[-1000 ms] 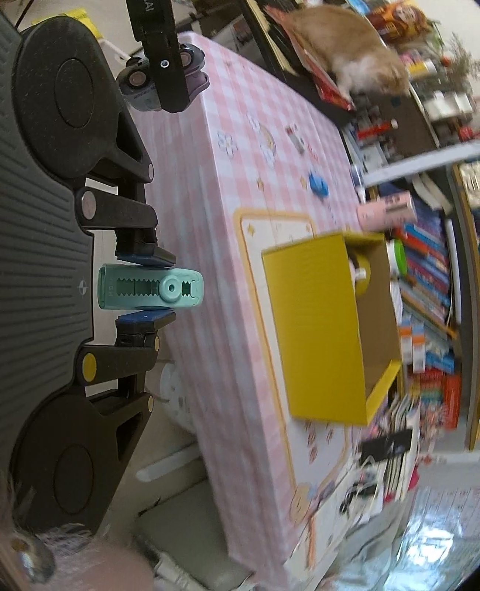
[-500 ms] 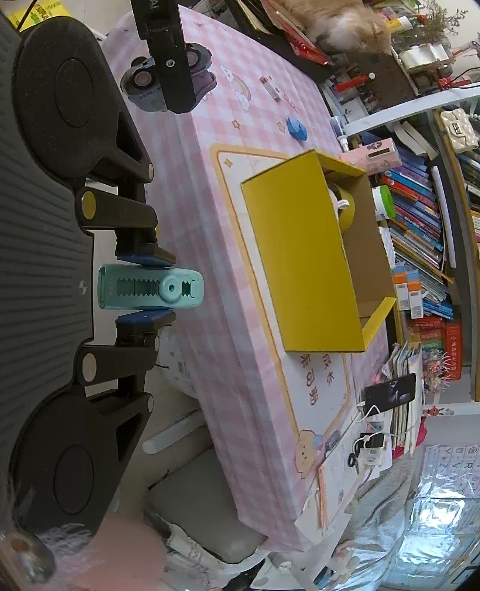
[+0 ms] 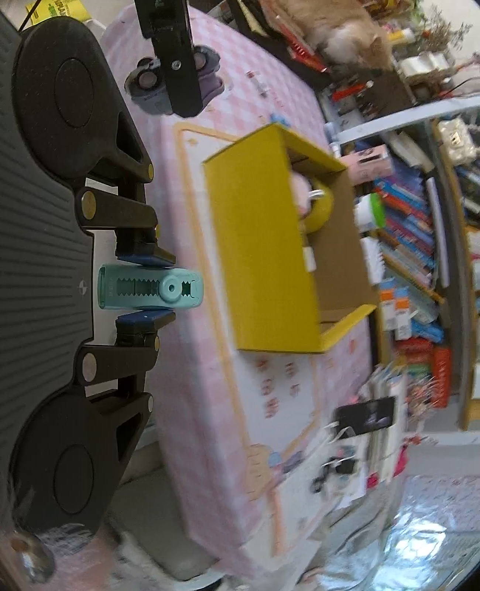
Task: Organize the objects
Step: 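Lift the toy car and green stapler and carry both toward the yellow box, then lower the toy car into the box with the left tool while the right tool releases the stapler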
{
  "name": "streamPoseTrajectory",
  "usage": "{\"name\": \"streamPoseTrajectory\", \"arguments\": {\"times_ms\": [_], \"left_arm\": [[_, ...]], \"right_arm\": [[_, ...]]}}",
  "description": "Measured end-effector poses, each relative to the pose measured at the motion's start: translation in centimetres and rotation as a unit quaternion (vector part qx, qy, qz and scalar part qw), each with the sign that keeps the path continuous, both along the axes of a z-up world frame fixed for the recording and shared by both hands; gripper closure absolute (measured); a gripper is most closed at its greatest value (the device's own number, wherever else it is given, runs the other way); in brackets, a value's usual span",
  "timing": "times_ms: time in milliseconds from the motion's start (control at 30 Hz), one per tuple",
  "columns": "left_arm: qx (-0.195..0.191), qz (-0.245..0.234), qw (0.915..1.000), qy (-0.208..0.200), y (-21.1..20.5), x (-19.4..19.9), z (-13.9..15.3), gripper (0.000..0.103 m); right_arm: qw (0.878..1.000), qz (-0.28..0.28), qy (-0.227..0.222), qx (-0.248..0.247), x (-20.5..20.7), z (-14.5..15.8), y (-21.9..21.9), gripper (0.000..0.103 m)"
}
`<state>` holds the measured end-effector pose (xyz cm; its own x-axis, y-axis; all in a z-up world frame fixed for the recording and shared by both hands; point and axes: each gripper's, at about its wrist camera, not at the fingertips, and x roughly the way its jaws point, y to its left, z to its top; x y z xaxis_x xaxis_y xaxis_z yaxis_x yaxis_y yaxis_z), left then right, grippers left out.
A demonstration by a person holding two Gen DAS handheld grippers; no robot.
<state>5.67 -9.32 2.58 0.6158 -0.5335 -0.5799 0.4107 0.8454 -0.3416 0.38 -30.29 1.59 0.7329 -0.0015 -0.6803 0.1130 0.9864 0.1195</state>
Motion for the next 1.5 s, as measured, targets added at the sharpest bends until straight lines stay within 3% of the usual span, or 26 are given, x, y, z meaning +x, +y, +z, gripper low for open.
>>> {"name": "streamPoseTrajectory", "arguments": {"times_ms": [267,567,1033,1500], "left_arm": [[0.004,0.027,0.9975,-0.065,-3.5,4.8,3.4,0.062],[0.069,0.05,0.9933,-0.078,-7.1,10.6,2.6,0.062],[0.153,0.034,0.9871,-0.033,-10.6,14.0,-1.9,0.061],[0.159,0.037,0.9865,-0.002,-10.9,15.1,-3.9,0.061]], "right_arm": [[0.996,0.034,-0.086,-0.008,5.8,3.9,-3.4,0.08],[0.992,0.065,-0.107,-0.006,12.5,5.0,-5.6,0.08],[0.989,0.143,-0.038,-0.026,20.9,1.3,-4.9,0.08],[0.975,0.212,0.041,-0.051,26.1,-2.6,-3.1,0.08]]}}
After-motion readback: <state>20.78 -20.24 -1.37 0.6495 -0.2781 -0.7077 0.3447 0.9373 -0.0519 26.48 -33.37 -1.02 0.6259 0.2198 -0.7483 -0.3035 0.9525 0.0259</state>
